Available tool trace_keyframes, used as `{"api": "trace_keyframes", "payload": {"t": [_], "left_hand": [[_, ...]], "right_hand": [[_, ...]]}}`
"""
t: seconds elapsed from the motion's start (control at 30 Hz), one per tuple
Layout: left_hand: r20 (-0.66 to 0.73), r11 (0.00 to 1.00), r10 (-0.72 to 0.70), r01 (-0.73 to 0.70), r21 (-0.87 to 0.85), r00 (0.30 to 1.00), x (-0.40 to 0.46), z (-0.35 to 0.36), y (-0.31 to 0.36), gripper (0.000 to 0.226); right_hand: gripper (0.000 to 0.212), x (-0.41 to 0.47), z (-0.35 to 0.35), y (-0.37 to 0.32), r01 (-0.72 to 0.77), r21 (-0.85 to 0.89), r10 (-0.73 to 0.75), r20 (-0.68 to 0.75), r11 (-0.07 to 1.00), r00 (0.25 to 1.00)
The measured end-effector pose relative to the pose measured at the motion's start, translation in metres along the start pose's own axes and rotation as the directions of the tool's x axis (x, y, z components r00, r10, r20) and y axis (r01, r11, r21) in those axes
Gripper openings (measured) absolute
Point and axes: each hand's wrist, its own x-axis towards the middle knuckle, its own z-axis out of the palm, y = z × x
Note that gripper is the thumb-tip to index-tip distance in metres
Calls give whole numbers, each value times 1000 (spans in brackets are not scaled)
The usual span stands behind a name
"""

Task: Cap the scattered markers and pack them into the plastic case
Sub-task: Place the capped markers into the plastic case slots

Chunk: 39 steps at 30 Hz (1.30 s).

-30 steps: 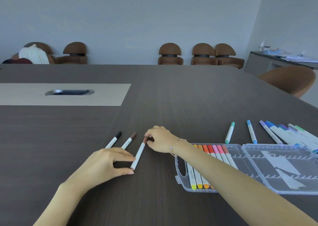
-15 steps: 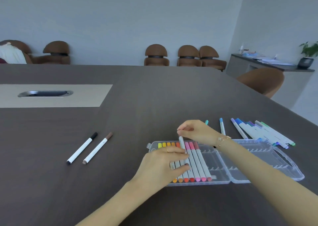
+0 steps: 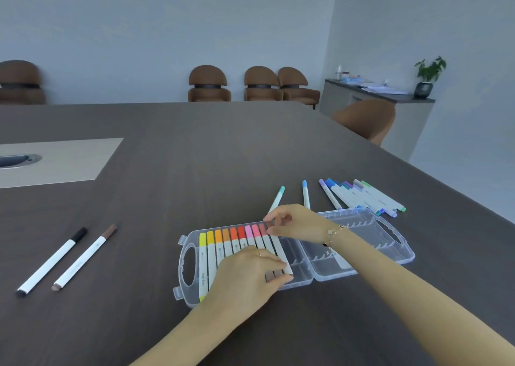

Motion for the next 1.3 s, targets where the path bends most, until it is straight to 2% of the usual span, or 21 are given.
{"api": "trace_keyframes", "payload": {"t": [0.17, 0.4, 0.5, 0.6, 0.67, 0.8, 0.93, 1.03, 1.17, 1.3], "left_hand": [[16, 997, 79, -79, -11, 997, -2, 0, 3, 30], [74, 990, 138, -138, -2, 988, -1, 0, -3, 34], [54, 985, 170, -170, -5, 984, 1, -2, -3, 33], [63, 983, 183, -183, -14, 981, -4, -8, -15, 30], [2, 987, 159, -159, 35, 987, -15, -20, -36, 29], [-221, 993, 97, -80, 85, 970, -56, -61, -99, 36], [-341, 989, -115, 139, 45, 933, -103, -104, -149, 25], [-319, 956, -267, 292, 32, 909, -133, -124, -182, 14], [-204, 941, -298, 322, 101, 933, -147, -139, -213, 37], [-137, 913, -394, 404, 56, 909, -150, -147, -230, 28]], "right_hand": [[24, -1, -1, 5, 29, 64, -29, 4, 998, 1000], [27, 3, 0, 8, 69, 24, -70, 28, 997, 997], [28, 2, -3, 3, 95, -97, -88, 74, 991, 993], [29, 6, -9, -11, 147, -314, -112, 129, 938, 985], [26, 12, -10, -29, 213, -416, -172, 134, 884, 976], [21, 28, 16, -73, 284, -350, -285, 49, 893, 957], [23, 54, 55, -112, 353, -355, -340, 101, 866, 935], [28, 74, 86, -138, 370, -333, -342, 141, 867, 929], [37, 96, 124, -163, 346, -356, -298, 184, 868, 937], [44, 111, 151, -176, 318, -328, -265, 196, 890, 944]]}}
